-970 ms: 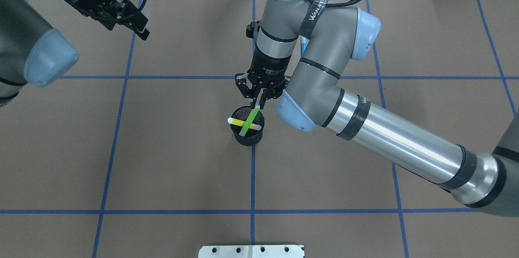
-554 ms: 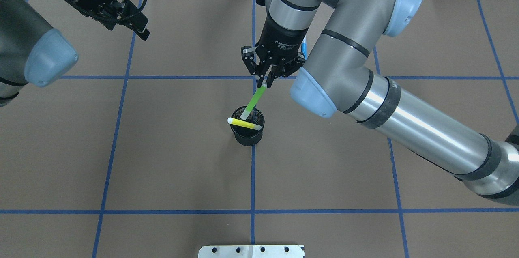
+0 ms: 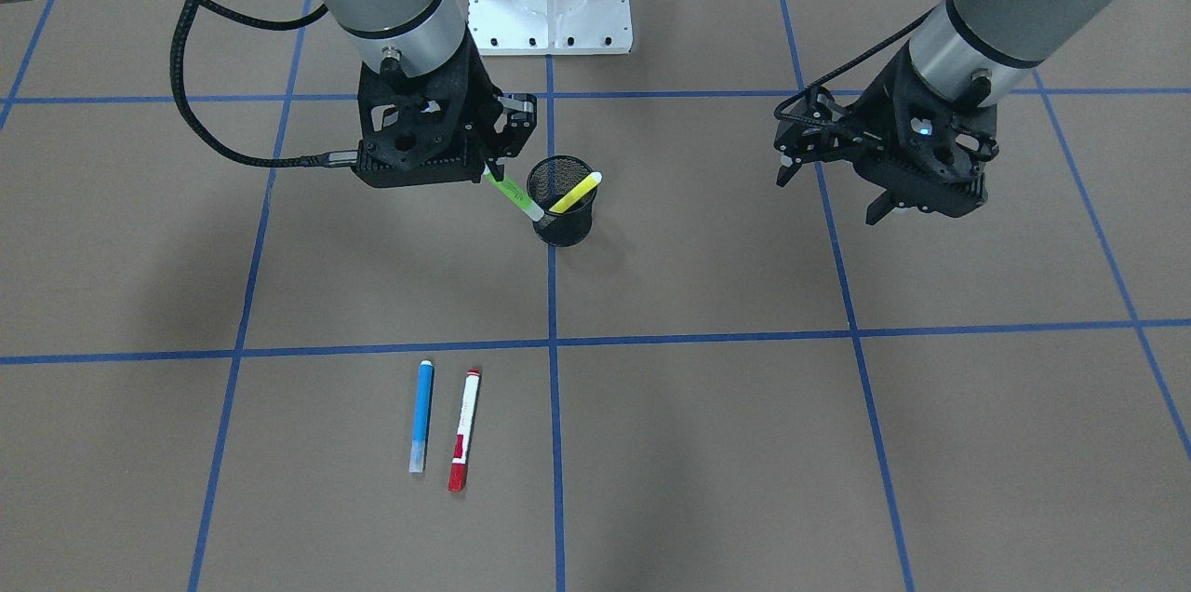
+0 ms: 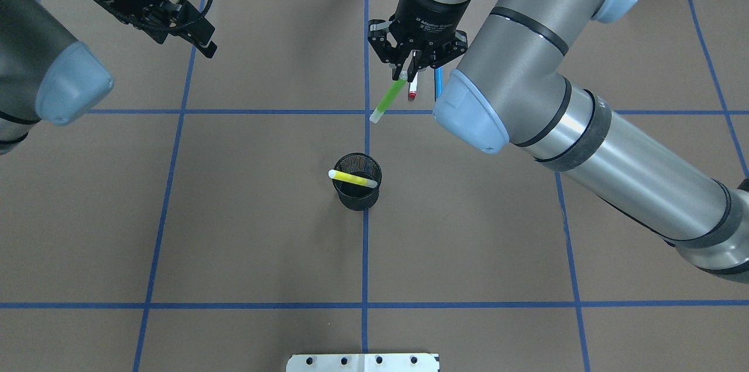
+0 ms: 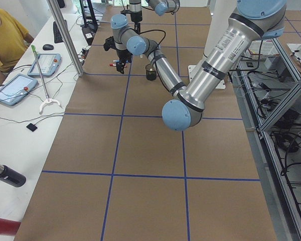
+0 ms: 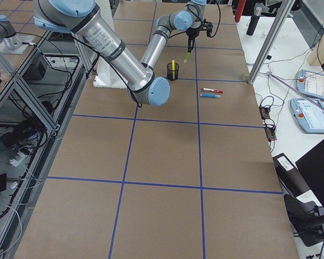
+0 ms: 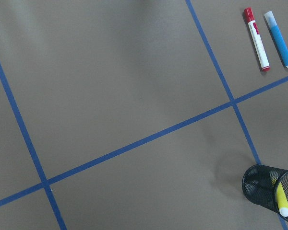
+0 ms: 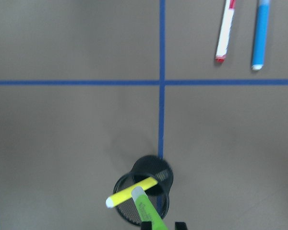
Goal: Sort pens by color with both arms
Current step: 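Carry the green highlighter toward the red-capped marker with the right gripper, then lower the green highlighter beside the red-capped marker and open the right gripper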
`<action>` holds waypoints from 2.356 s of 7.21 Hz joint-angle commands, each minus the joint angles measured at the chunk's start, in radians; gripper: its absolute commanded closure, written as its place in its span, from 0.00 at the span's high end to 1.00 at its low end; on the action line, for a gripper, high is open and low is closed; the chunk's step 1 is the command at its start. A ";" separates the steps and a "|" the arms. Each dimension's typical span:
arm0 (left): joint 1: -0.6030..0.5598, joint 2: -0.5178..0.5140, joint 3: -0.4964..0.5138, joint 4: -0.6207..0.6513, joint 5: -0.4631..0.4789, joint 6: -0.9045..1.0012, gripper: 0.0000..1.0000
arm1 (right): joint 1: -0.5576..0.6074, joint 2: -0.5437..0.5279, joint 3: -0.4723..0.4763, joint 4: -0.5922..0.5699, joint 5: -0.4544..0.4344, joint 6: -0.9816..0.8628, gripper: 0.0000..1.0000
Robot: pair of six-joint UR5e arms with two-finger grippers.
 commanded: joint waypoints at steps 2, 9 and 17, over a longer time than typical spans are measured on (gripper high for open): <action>0.000 0.000 -0.001 -0.001 0.000 0.004 0.99 | -0.018 0.047 -0.055 0.006 -0.291 0.165 0.00; -0.006 0.015 0.013 -0.003 -0.003 0.018 0.99 | -0.271 0.173 -0.489 0.196 -1.041 0.571 0.00; -0.025 0.025 0.028 -0.004 -0.046 0.074 0.99 | -0.299 0.205 -0.697 0.380 -1.177 0.576 0.79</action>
